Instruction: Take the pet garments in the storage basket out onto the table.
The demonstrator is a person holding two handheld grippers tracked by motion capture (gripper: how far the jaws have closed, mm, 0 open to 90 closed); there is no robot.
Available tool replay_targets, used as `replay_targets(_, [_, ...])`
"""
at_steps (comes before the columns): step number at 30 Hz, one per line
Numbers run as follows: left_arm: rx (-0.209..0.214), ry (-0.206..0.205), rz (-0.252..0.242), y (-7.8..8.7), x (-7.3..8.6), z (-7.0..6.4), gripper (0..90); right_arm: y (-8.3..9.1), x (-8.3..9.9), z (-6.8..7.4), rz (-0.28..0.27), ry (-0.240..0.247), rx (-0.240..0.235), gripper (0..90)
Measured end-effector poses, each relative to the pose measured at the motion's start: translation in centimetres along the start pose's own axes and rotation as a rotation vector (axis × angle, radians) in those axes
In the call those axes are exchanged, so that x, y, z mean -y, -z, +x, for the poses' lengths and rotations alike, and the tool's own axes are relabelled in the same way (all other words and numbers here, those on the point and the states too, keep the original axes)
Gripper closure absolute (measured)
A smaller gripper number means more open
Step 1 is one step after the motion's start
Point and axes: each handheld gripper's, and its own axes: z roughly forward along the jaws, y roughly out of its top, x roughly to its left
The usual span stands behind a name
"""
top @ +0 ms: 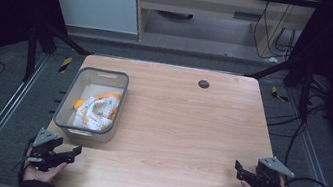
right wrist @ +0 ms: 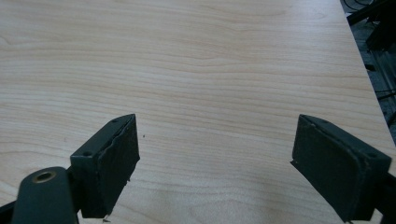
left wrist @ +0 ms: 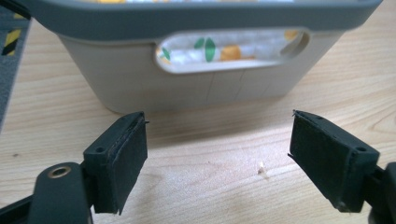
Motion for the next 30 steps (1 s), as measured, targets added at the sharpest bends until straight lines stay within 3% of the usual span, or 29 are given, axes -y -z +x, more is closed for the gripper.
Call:
replay_targets(11, [0.013,0.016,-0.074,2.0,-0.9,-0.3,19.0,0.9,0.3,0.5,-0.028,0.023,-0.012,14.6])
replay_targets(19, [0.019,0.013,-0.102,3.0,-2.1,-0.3,19.1,1.5,0.3,0.6,-0.049,0.016,-0.001,14.4])
replay_targets(30, [0.033,0.025,-0.128,3.9,-4.1,0.3,19.4,1.4,0.3,1.2,-0.041,0.019,-0.036,14.2])
